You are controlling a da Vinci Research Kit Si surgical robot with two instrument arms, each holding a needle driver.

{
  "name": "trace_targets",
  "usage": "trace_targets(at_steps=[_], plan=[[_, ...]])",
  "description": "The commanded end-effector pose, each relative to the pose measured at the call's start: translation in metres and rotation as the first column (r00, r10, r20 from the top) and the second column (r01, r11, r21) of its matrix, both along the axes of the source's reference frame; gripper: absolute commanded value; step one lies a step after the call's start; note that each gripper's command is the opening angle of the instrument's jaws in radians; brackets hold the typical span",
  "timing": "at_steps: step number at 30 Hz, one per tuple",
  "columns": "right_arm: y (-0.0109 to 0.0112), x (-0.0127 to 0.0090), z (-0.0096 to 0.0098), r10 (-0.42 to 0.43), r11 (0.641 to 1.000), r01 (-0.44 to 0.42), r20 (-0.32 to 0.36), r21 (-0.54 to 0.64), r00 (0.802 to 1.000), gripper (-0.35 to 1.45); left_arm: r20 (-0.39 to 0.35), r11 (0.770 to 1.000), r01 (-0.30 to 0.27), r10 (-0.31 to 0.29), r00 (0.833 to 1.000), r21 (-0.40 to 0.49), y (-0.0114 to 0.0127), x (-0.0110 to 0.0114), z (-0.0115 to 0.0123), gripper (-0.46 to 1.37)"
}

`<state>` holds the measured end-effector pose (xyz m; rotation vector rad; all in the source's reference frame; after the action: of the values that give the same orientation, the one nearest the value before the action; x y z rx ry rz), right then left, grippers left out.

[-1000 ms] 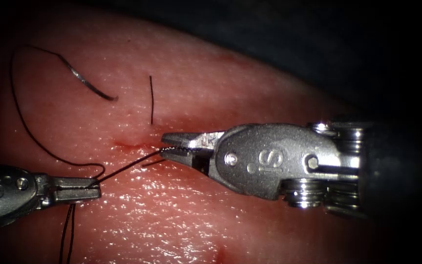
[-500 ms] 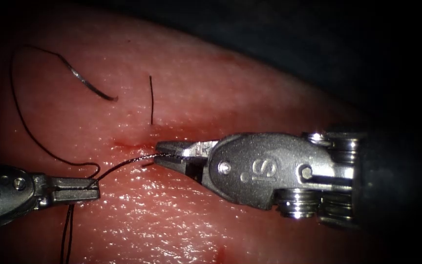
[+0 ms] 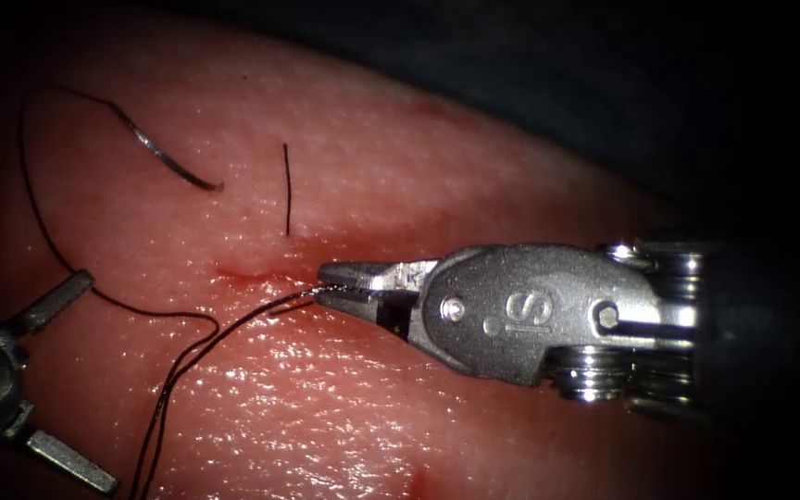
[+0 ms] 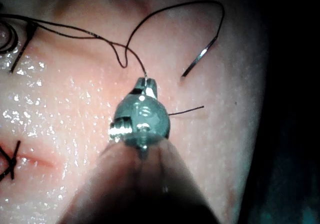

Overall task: Wound Closure
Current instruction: Grasp the suture with the right gripper and pass more suture to the left gripper.

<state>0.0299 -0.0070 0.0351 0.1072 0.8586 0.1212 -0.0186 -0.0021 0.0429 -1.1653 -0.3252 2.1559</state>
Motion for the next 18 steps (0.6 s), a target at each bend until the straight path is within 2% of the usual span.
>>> trace_targets(at_steps=[1,5,10,13,18], plan=[[0.0000,0.0000,0.0000,0.001,1.000,-0.001,0.000,-0.001,1.000,-0.35,-0.003,1.000,0.009,-0.009,1.000,-0.006,0.0000,-0.0002,-0.0002,1.31],[0.0000,0.0002,0.0000,0.003,1.000,-0.003,0.001,-0.001,1.000,-0.35,-0.014,0.998,0.022,-0.022,1.000,-0.051,0.0006,-0.0024,-0.0012,1.17],[-0.0001,0.0003,-0.0001,0.004,1.000,-0.004,0.001,-0.001,1.000,-0.35,-0.047,0.995,0.004,-0.009,0.999,-0.104,0.0012,-0.0053,-0.0005,1.14],[0.0000,0.0002,-0.0002,0.010,1.000,-0.010,-0.007,-0.005,1.000,-0.35,-0.049,0.995,-0.027,0.022,0.999,-0.094,0.0013,-0.0065,0.0006,1.07],[0.0005,-0.0002,-0.0007,0.036,0.999,-0.036,-0.036,-0.018,0.999,-0.35,-0.024,0.999,-0.024,0.023,0.999,-0.047,0.0006,-0.0074,0.0024,0.89]])
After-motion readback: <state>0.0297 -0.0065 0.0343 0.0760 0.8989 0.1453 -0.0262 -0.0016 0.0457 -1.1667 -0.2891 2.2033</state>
